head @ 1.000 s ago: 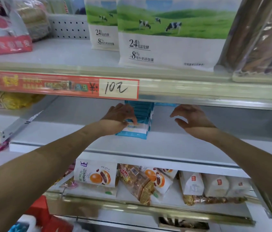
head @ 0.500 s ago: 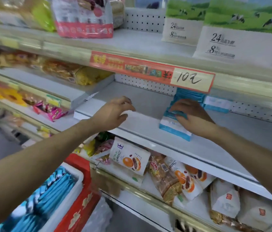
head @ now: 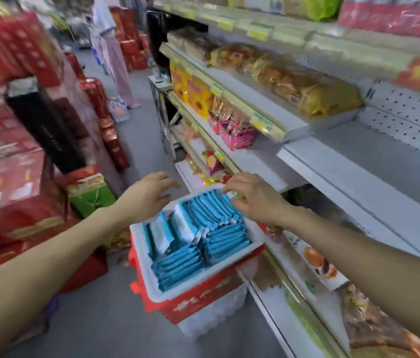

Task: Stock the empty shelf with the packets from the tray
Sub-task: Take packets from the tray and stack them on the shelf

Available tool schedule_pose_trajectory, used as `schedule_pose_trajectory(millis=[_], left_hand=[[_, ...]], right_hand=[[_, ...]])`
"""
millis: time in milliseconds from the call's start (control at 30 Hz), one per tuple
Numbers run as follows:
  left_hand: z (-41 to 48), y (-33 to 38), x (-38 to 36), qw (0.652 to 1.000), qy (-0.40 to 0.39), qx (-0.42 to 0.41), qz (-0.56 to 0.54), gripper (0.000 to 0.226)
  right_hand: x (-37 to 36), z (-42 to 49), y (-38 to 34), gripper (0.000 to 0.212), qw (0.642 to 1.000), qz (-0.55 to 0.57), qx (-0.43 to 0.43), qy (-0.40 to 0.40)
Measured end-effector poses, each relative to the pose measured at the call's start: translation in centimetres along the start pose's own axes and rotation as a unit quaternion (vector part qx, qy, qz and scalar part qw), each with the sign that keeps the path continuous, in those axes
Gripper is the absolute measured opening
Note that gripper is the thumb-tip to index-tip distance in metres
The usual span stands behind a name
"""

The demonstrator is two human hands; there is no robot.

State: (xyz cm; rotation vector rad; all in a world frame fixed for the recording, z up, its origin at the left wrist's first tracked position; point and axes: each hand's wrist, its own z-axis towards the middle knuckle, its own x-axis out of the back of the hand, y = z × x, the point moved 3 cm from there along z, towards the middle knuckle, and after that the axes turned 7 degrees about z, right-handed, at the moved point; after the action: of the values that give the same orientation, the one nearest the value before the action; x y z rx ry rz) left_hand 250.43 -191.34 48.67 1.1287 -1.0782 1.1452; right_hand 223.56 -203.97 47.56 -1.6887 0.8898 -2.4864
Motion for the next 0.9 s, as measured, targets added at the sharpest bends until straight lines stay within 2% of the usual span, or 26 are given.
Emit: schedule_pose_trajectory(millis=[100,233,400,533,667,900], left_hand=[[-4.0,-2.7,-0.9,1.000,-0.002,0.026,0.008,0.036],[-7.2,-4.9,-1.7,0.999,-0.002,0.034,0.004,0.025],[-9.1,-6.6,-1.9,0.999,-0.006,0.041,0.012,0.022],[-10.3,-7.5,-1.9,0.999,-0.017,0.041,0.021,0.035],[-11.4,-8.3,-2.6,0.998,-0.011,0.063,0.017,0.033],[-11.9,-8.6,-4.0,0.998,0.000,0.065,0.005,0.036]], right_hand=[[-4.4,2.9,-2.8,0.025,0.998,0.030,0.012,-0.059],[-9.1,5.3,-6.7,0.035,0.986,0.090,-0.023,-0.137],[-13.9,7.0,-9.1,0.038,0.973,0.066,-0.065,-0.214],[-15.9,7.9,-8.9,0.030,0.967,0.094,-0.102,-0.212],[-17.1,8.2,-8.2,0.017,0.961,0.124,-0.147,-0.198],[-19.4,8.1,-8.2,0.027,0.937,0.198,-0.215,-0.189]])
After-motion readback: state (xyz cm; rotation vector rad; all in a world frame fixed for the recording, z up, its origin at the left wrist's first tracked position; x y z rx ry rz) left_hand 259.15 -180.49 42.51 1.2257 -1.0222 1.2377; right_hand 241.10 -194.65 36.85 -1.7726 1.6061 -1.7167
